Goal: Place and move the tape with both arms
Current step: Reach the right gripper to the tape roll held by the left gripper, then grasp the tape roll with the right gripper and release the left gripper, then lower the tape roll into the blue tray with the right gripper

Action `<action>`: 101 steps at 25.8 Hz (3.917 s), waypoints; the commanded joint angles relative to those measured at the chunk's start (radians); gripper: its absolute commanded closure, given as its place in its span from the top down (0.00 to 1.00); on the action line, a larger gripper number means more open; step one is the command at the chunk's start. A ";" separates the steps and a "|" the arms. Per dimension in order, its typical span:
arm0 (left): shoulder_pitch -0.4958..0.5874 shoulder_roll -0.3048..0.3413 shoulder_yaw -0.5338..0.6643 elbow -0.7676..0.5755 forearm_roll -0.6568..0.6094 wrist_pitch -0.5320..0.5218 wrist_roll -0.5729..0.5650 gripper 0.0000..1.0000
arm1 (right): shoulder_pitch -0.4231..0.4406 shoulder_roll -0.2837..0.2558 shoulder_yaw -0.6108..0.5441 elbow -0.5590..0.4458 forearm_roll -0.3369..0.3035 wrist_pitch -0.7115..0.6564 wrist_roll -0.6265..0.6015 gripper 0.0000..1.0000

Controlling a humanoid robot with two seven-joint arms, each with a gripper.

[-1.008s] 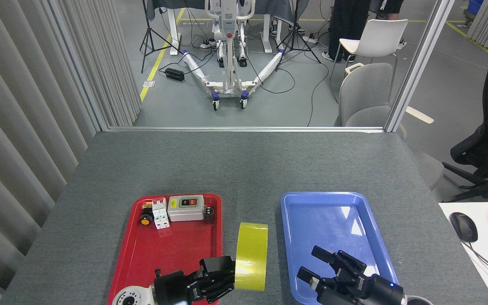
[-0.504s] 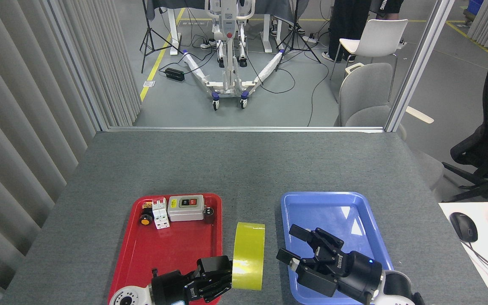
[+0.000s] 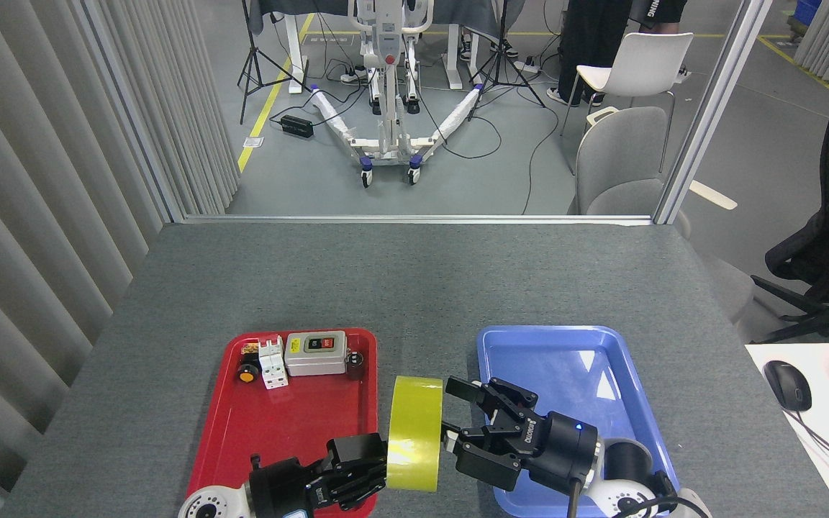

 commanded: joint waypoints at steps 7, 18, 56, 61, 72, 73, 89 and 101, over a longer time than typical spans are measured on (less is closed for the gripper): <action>0.000 0.003 0.002 0.002 0.000 -0.001 0.000 0.00 | -0.036 0.016 0.037 0.040 0.018 0.000 -0.005 0.73; -0.003 0.003 0.003 0.009 -0.003 -0.001 0.002 0.00 | -0.048 0.016 0.048 0.074 0.018 0.000 -0.003 0.43; -0.012 0.001 0.049 0.049 -0.012 -0.049 0.034 1.00 | -0.038 0.007 0.057 0.071 0.012 0.000 -0.003 0.30; -0.012 0.001 0.074 0.064 -0.089 -0.053 0.169 1.00 | -0.022 -0.018 0.008 0.060 0.001 0.000 -0.003 0.30; 0.014 0.010 -0.029 0.034 -1.274 -0.191 1.356 1.00 | 0.076 -0.019 -0.317 0.059 0.021 0.000 0.000 0.29; 0.031 0.013 -0.060 0.035 -1.466 -0.168 1.418 1.00 | 0.079 -0.024 -0.334 0.059 0.037 0.000 0.001 0.29; 0.032 0.015 -0.074 0.175 -1.465 -0.153 1.398 1.00 | -0.105 -0.344 -0.044 0.140 0.239 0.872 0.116 0.22; 0.005 0.044 -0.066 0.169 -1.466 -0.164 1.209 1.00 | -0.308 -0.297 0.168 0.476 0.218 0.921 0.251 0.21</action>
